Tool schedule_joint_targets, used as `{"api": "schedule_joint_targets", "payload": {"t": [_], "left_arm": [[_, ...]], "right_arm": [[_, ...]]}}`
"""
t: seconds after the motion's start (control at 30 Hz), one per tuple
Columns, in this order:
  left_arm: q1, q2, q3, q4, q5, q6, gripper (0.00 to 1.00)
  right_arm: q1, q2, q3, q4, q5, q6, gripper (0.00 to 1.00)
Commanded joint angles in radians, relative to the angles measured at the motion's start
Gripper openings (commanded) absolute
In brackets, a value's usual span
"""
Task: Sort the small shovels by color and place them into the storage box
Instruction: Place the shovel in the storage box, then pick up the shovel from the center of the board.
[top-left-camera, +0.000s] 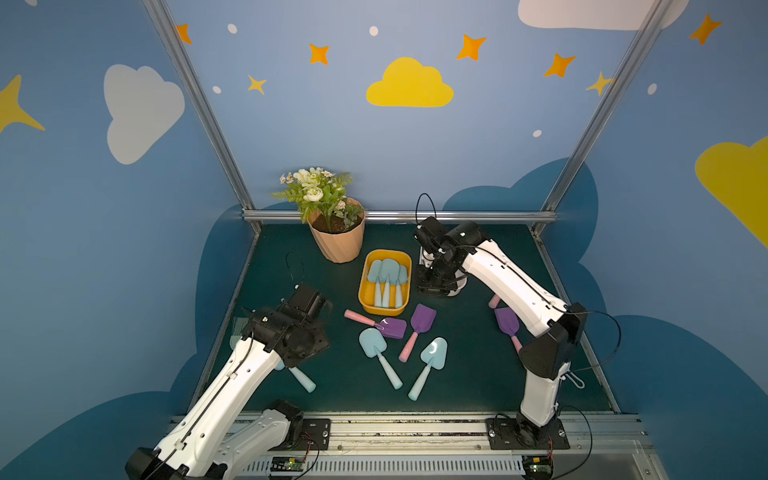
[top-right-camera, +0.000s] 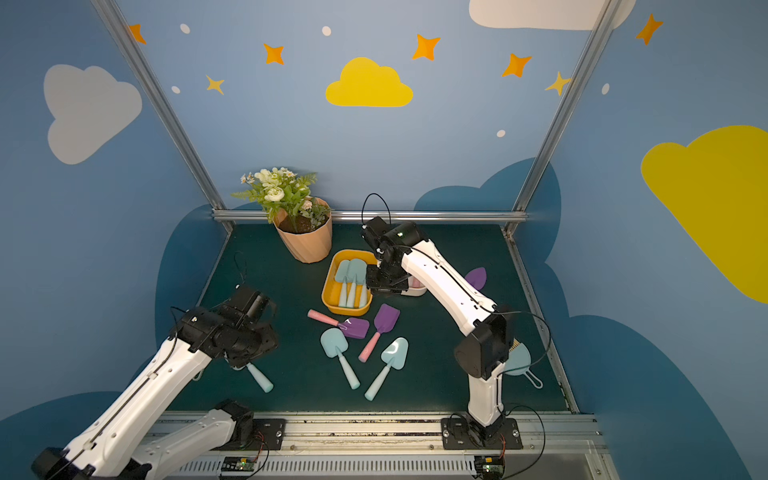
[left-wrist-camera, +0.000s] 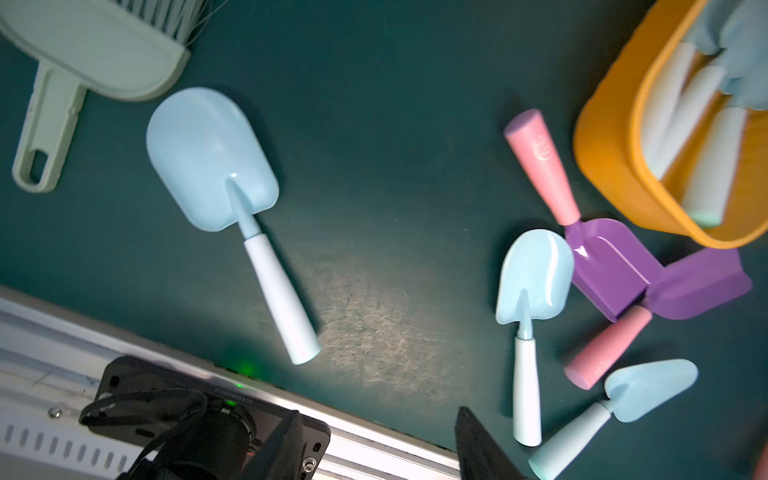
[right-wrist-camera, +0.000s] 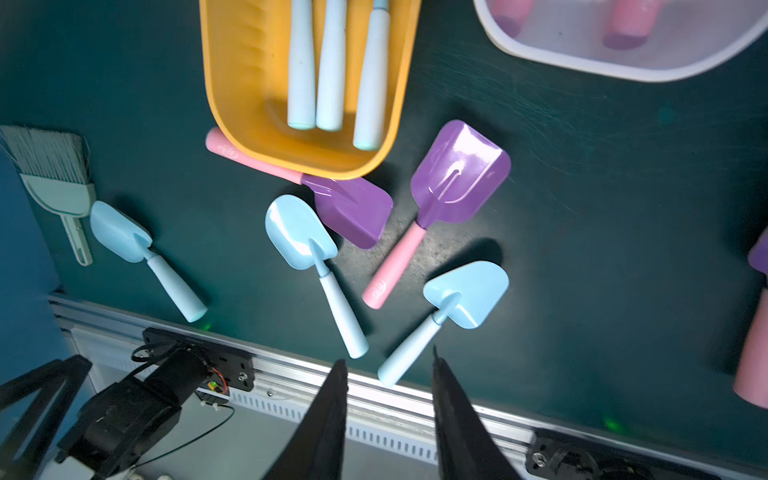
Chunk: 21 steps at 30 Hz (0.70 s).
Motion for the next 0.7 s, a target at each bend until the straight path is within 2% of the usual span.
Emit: {"api": "schedule_joint_targets", "payload": {"t": [0.0, 0.3, 0.43, 0.67], "left_arm": [[0.006, -0.040, -0.069, -0.074, -0.029, -0.128, 0.50], [0.006, -0.196, -0.315, -0.046, 0.016, -0.330, 0.49], [0.006, -0.250, -0.371, -0.067, 0.019, -0.398, 0.46], [0.005, -0.239, -0.410, -0.026, 0.038, -0.448, 0.46]], "right_arm": [[-0.006, -0.084, -0.087, 0.023, 0.029, -0.021, 0.35], [-0.014, -0.206, -0.279, 0.080, -0.023, -0.028, 0.36], [-0.015, -0.240, -0.321, 0.097, -0.028, -0.027, 0.36], [-0.017, -0.271, -0.352, 0.106, -0.027, -0.026, 0.36]]}}
